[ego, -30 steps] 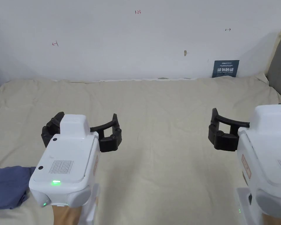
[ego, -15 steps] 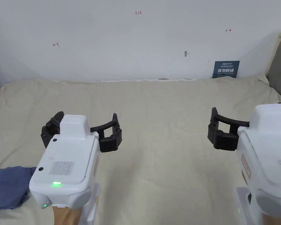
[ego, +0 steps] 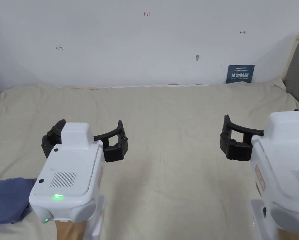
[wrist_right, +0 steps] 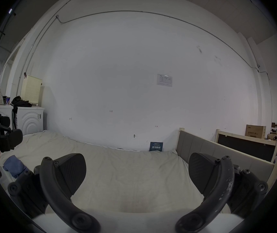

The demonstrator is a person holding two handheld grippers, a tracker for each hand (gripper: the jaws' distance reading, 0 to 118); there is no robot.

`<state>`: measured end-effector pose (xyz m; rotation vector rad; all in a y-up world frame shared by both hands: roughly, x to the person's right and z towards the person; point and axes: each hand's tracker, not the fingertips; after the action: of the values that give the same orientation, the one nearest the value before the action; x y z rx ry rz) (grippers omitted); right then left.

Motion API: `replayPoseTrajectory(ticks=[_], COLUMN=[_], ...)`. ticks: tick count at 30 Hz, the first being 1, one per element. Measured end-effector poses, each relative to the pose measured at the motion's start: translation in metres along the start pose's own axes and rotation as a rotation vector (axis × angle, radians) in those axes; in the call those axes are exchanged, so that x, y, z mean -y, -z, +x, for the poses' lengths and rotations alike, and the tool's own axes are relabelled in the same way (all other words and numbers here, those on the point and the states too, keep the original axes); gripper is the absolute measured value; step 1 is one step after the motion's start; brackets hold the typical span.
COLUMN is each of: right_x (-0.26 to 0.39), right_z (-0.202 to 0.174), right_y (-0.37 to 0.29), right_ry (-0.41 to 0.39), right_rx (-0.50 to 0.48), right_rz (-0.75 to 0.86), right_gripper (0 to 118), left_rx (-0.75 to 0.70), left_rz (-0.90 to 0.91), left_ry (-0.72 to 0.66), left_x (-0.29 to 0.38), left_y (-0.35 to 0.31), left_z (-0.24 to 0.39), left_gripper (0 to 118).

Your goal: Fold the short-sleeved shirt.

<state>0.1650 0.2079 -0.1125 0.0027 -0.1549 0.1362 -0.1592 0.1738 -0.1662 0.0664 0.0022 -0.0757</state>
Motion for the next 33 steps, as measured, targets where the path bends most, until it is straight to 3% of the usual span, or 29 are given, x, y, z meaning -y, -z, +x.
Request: replayPoseTrajectory(ticks=[24, 28, 31, 33], right_x=[0.001, -0.002, -0.005, -0.008], right_z=[0.002, 0.001, -0.001, 0.001], right_y=[-0.001, 0.003, 0.010, 0.016], right_ry=[0.012, 0.013, 0.076, 0.172], right_rx=[-0.001, -0.010, -0.018, -0.012], right_rz=[-0.003, -0.060, -0.208, -0.341], right_gripper=[118, 118, 118, 118], left_rx=[0.001, 0.002, 0.004, 0.005], left_rz=[0.004, 0.001, -0.003, -0.001], left_ry=[0.005, 0.003, -0.005, -0.010], left_x=[0.000, -0.001, -0.001, -0.001], left_y=[-0.003, -0.003, -0.002, -0.002], left_z=[-0.001, -0.001, -0.002, -0.002], left_gripper=[118, 118, 118, 118])
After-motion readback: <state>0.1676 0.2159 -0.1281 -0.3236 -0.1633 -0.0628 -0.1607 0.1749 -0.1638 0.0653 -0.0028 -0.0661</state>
